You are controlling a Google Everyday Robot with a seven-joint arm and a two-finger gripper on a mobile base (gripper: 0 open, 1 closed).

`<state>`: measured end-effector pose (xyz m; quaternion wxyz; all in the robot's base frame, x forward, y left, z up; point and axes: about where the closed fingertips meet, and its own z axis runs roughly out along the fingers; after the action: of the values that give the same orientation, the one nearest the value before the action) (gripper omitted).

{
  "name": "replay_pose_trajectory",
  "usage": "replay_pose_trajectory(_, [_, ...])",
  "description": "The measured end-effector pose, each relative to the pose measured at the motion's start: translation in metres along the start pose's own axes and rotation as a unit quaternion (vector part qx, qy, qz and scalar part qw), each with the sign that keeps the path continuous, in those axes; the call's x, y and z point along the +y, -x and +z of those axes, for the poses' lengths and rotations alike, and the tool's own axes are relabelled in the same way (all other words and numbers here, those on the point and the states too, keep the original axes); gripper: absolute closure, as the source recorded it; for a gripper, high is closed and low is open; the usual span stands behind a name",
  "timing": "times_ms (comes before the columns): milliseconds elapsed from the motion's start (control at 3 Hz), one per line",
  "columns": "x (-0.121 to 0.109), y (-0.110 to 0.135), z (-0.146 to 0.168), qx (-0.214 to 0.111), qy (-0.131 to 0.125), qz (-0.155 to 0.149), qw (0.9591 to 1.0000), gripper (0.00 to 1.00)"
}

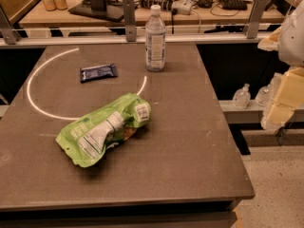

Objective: Pick green rice chip bag

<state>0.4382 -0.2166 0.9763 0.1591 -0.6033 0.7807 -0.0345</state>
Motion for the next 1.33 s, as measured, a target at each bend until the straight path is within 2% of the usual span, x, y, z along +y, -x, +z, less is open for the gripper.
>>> replay_pose_trajectory(333, [0.000,0.000,0.000,0.000,0.000,0.000,1.0000,0.00])
replay_pose_trajectory(667, [0.014,0.032,0.010,-0.057,0.020,-0.066,0.9960,0.00])
replay_pose_trajectory(1000, [0.043,0.080,0.020,-0.142,0.055,-0.158,0.9757,0.00])
replay_pose_trajectory(1333, [0.072,0.131,0.032,-0.221,0.087,-0.244,0.9402,0.00])
